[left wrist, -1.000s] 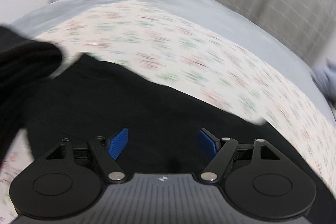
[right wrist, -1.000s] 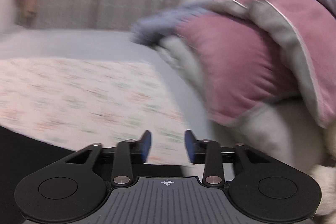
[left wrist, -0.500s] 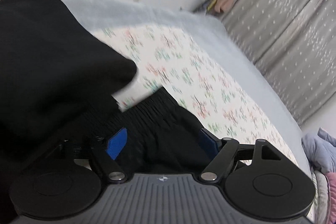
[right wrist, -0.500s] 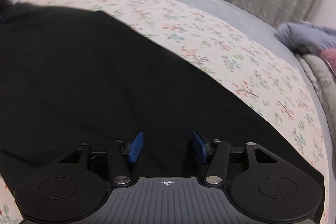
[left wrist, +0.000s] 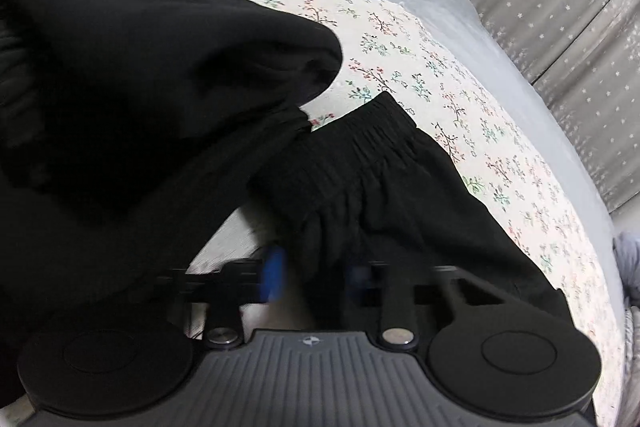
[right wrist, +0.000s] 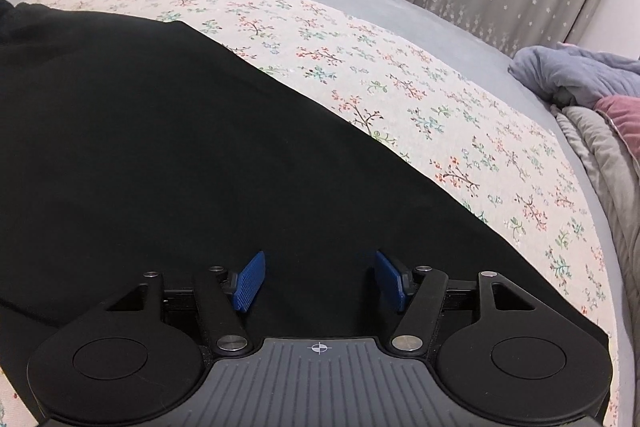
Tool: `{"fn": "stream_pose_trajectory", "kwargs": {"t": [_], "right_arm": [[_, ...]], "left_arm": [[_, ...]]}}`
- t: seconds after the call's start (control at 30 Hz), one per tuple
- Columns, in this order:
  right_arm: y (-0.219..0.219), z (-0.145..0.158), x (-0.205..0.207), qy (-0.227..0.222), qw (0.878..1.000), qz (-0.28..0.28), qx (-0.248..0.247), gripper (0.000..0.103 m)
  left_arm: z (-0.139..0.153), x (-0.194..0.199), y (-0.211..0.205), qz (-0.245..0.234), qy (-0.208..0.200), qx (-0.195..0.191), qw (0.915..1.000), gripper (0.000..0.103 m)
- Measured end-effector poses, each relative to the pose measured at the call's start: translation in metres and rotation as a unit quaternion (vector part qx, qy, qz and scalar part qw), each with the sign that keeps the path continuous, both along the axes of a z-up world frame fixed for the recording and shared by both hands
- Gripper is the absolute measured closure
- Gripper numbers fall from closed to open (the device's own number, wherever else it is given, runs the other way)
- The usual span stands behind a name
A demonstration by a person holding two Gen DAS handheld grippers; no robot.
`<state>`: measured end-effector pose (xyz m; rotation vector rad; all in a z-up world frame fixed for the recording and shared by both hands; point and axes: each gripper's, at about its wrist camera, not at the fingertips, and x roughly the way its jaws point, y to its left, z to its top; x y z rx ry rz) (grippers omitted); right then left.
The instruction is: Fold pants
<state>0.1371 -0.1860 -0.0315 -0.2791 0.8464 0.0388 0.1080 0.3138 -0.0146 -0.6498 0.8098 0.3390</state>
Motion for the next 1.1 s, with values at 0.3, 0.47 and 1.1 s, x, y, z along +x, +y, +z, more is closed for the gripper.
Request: {"fn": "stream_pose_trajectory", "kwargs": {"t": [0.3, 0.47, 1.1], "right_arm": [[-0.003, 0.003, -0.003, 0.0, 1.0, 0.003, 0.008, 0.04], [-0.004, 0.003, -0.002, 0.001, 1.0, 0.001, 0.008, 0.038], [-0.007, 0.001, 0.001, 0.0, 1.0, -0.001, 0.003, 0.035]], "left_arm": [[0.039, 0.017, -0.019, -0.047, -0.071, 0.085, 0.9927, 0.086], [0.039, 0.02, -0.014, -0.064, -0.079, 0.077, 0.9919, 0.085], [0.049, 0.022, -0.017, -0.056, -0.041, 0.164, 0.9839, 0.076]]}}
